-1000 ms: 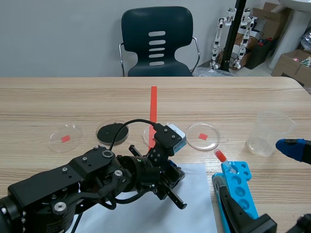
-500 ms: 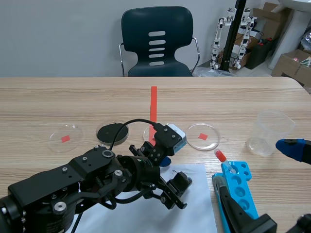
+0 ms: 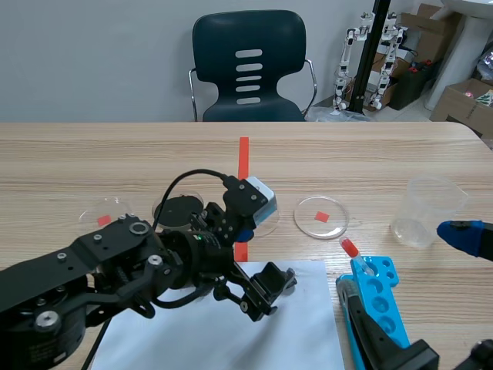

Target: Put the right mineral back

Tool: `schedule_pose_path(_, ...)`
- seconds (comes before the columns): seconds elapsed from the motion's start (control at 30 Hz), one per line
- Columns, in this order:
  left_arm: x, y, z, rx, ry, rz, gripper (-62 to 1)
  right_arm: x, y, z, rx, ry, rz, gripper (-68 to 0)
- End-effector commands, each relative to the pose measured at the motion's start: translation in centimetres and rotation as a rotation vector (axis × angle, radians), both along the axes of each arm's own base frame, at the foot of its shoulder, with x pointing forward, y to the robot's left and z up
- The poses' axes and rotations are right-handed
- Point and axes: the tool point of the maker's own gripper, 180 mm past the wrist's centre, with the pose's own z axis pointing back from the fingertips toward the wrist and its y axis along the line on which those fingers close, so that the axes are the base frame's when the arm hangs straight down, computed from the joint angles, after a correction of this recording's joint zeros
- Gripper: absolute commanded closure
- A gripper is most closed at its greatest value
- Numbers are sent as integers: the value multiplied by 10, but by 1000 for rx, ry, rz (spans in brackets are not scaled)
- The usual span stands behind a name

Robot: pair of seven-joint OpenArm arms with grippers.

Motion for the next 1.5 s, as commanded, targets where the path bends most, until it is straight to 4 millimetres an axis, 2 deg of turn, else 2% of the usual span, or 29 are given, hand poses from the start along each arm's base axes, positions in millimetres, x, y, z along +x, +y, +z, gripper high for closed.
schedule_pose_path(0.0, 6, 0, 19, -52, -35, 13, -542, 3, 1, 6, 9, -26, 6, -679)
schedule_pose_path(0.27, 17, 33, 52, -75, -118, 75, -542, 3, 1, 6, 9, -26, 6, -679)
schedule_pose_path(0.63, 18, 77, 74, -80, -181, 136, -542, 3, 1, 6, 9, -26, 6, -679)
schedule_pose_path(1.47, 16, 79, 78, -101, -199, 140, -542, 3, 1, 6, 9, -26, 6, -679)
